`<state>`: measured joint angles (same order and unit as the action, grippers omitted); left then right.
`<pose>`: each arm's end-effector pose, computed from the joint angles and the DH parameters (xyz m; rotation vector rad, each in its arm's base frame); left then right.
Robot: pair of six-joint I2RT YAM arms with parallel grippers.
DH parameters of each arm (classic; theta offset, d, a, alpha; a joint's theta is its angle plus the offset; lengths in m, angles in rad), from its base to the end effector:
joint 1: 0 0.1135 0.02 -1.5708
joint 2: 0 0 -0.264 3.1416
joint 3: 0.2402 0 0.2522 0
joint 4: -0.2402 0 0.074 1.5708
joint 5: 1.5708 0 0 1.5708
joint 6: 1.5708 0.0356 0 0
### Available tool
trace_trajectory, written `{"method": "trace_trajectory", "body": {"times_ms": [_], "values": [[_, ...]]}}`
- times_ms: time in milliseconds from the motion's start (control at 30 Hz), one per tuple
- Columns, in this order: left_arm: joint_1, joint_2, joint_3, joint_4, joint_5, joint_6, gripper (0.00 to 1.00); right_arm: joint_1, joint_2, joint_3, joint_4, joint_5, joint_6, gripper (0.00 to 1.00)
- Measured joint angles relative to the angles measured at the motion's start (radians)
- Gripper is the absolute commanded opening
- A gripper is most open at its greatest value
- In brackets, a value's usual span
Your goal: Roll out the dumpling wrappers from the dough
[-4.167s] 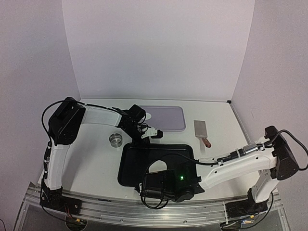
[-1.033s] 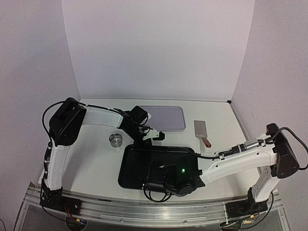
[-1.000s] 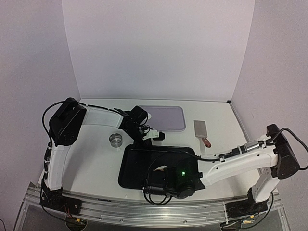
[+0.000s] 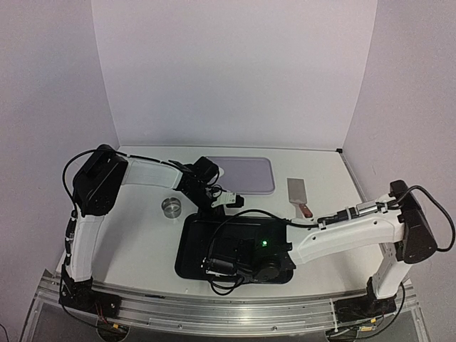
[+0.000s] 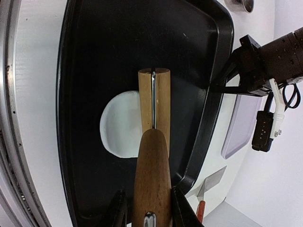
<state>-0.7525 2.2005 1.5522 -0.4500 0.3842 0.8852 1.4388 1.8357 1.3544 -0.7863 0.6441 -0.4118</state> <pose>0.3235 -0.3212 0.1315 1.9896 1.6934 -0.4648 0.0692 0.3586 0.2103 -1.9327 1.6162 -0.5425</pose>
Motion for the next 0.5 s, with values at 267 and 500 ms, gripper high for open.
{"method": "trace_trajectory", "body": {"times_ms": [267,500], "values": [[0.001,0.002,0.006,-0.005,-0.007,-0.003,0.0,-0.004,0.004,-0.046,0.072,0.042,0.0,0.0],[0.001,0.007,0.015,-0.006,-0.011,-0.002,0.0,0.04,-0.02,-0.093,0.071,0.076,0.019,0.0]]}}
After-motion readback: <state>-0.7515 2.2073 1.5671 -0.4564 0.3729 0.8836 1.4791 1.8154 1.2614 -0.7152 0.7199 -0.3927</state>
